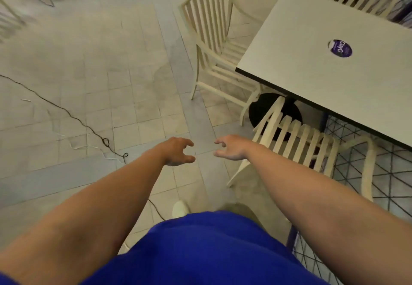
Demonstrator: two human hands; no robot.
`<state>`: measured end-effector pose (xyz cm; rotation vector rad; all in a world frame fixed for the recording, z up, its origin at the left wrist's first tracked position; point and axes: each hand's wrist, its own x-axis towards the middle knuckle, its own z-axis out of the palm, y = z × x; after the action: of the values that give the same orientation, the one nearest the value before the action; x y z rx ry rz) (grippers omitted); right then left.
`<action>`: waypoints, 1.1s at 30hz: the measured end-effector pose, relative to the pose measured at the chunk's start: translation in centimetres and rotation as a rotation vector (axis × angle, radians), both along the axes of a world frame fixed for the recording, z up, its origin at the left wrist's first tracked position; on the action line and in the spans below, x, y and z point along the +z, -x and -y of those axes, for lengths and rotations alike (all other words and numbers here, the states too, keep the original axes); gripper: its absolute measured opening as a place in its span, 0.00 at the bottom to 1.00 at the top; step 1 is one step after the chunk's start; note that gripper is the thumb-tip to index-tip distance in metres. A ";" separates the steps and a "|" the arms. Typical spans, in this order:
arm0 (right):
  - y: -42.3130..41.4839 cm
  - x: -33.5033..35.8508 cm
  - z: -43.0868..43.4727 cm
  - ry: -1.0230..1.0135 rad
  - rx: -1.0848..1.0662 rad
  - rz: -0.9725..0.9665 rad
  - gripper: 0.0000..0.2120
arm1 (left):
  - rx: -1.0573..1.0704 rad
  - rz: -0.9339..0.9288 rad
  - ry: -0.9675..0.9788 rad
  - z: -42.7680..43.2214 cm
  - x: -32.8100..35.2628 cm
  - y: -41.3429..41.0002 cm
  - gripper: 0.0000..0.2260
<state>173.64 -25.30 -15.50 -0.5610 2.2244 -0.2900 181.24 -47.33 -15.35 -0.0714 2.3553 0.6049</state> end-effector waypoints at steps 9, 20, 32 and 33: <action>7.6 -2.4 10.8 0.021 -0.028 0.067 0.31 | 0.015 0.047 -0.039 10.4 -0.7 7.4 0.27; 23.6 -4.7 23.5 -0.033 -0.034 0.153 0.34 | 0.072 0.111 -0.052 24.4 -1.6 23.7 0.23; 42.3 -5.1 40.4 -0.007 -0.095 0.112 0.34 | 0.046 0.085 -0.045 42.3 -2.7 42.9 0.23; 43.6 -5.5 41.5 -0.009 -0.130 0.109 0.34 | 0.016 0.076 -0.046 43.7 -3.1 45.0 0.23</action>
<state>130.04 -66.82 -20.98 -0.3876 2.1584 -0.3691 136.22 -90.99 -18.40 -0.0904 2.2682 0.6527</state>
